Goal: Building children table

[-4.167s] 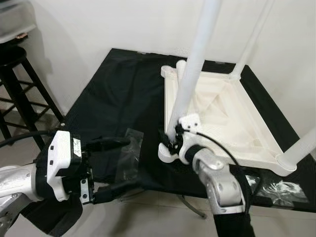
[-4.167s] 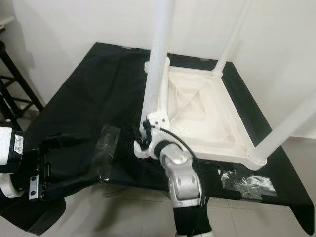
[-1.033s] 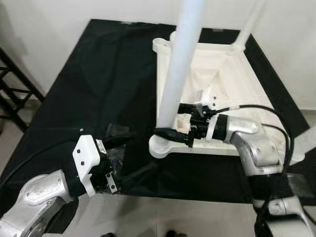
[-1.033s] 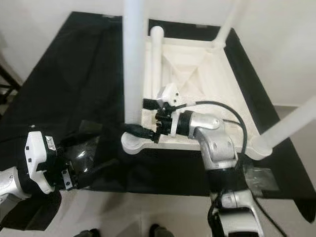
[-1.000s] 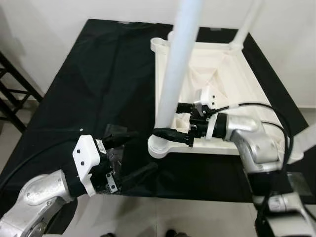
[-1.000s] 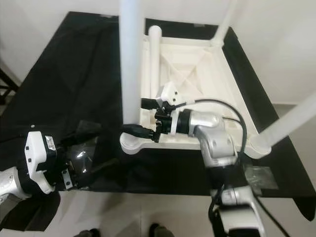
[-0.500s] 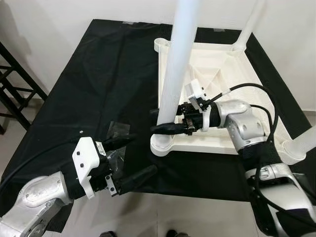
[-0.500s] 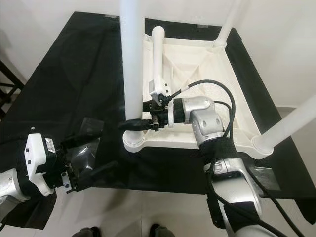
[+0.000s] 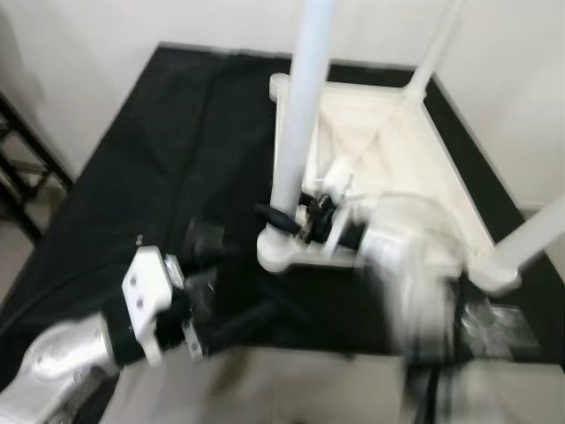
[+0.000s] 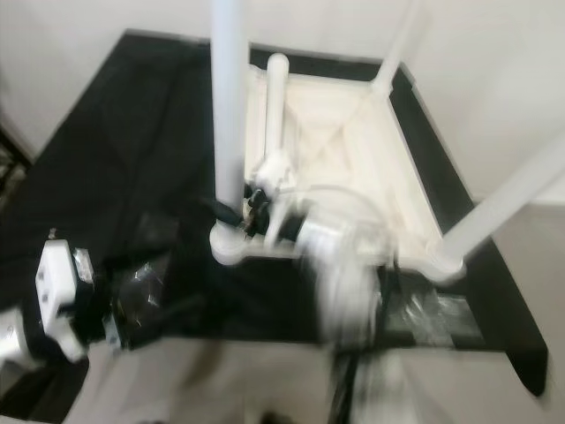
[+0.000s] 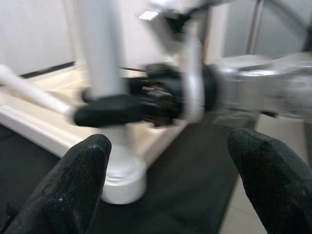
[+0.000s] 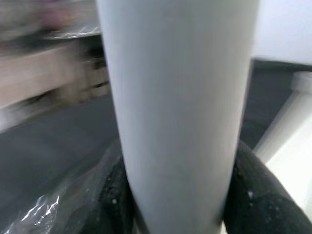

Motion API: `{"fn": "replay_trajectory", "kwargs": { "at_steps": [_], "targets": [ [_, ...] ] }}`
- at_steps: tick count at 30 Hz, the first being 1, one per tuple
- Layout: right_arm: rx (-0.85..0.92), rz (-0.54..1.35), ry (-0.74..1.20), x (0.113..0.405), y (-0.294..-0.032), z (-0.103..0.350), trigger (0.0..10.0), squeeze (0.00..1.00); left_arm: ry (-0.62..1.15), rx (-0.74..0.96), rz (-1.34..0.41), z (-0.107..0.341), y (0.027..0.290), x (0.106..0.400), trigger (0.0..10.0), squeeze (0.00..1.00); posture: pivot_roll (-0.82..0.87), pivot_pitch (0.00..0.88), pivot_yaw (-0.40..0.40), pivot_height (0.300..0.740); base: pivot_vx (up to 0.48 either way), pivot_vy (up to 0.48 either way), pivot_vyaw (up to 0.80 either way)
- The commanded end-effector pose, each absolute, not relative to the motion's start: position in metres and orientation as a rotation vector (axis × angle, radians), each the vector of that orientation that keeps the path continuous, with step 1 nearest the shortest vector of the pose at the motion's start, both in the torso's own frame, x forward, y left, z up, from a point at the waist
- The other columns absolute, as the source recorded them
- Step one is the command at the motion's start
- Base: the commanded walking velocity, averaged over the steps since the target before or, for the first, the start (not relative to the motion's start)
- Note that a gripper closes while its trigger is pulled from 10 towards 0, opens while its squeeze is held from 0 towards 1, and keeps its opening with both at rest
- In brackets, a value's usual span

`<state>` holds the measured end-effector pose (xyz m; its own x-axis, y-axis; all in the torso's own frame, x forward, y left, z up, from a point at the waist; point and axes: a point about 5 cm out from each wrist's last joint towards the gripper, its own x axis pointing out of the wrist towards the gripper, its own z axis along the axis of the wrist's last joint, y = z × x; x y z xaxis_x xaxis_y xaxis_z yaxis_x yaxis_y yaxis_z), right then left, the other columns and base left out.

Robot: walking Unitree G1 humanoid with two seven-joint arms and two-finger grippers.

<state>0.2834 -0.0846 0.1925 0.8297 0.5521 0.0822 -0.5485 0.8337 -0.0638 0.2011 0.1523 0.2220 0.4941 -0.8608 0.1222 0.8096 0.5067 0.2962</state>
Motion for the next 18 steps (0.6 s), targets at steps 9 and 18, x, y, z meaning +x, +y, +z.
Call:
{"fn": "replay_trajectory", "kwargs": {
  "at_steps": [9,18],
  "targets": [
    [-0.056,0.479,0.158,0.302,-0.093,0.158,7.3,0.00,-0.288,0.201,-1.019,0.222,0.151,0.203,10.0,0.00,0.11,0.227,-0.103,0.740,0.000,0.000,0.00],
    [-0.004,0.826,-0.068,0.313,-0.084,0.212,10.0,0.85,-0.286,0.191,-1.034,0.221,0.146,0.201,10.0,0.00,0.11,0.226,-0.095,0.740,0.000,0.000,0.00]
  ]
}}
